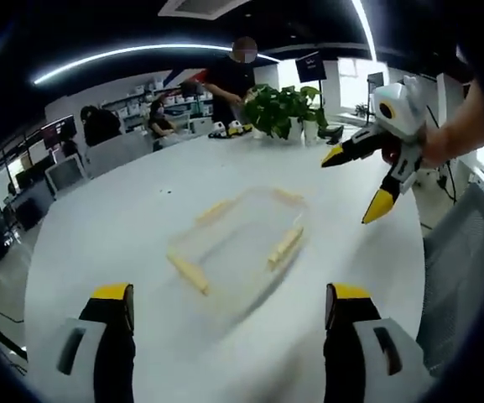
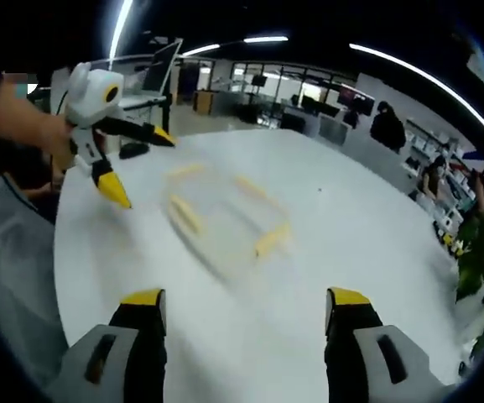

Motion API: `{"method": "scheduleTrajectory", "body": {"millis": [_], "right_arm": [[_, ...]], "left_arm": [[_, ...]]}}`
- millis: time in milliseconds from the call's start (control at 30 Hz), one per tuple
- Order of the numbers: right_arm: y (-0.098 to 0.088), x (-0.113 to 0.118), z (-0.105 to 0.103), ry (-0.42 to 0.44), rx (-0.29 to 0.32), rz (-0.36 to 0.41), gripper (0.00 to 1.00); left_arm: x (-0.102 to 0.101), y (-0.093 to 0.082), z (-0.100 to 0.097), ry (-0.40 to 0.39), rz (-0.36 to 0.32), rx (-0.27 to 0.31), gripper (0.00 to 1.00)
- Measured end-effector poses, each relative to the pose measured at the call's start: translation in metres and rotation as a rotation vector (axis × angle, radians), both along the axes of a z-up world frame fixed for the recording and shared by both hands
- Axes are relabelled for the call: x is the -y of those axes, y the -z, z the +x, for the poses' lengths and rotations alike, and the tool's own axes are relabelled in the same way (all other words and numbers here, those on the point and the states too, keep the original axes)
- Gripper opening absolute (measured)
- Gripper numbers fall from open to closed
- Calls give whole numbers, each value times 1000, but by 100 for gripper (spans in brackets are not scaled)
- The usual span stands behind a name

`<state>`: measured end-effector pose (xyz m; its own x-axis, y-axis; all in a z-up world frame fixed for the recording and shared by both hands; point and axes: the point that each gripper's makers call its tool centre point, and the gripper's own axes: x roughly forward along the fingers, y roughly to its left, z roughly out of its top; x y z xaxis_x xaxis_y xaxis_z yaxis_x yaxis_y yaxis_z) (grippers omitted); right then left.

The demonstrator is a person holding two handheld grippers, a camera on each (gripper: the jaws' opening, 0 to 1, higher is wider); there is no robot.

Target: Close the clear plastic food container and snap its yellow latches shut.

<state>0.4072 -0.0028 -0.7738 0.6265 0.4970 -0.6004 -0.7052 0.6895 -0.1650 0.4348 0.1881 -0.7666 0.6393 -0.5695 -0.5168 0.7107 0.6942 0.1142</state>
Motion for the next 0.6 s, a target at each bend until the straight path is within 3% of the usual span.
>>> {"method": "scheduleTrajectory", "body": {"millis": [600], "right_arm": [[4, 20, -37, 22, -9, 56, 78]], "left_arm": [[-14, 0, -33, -36, -1, -15, 96]]}}
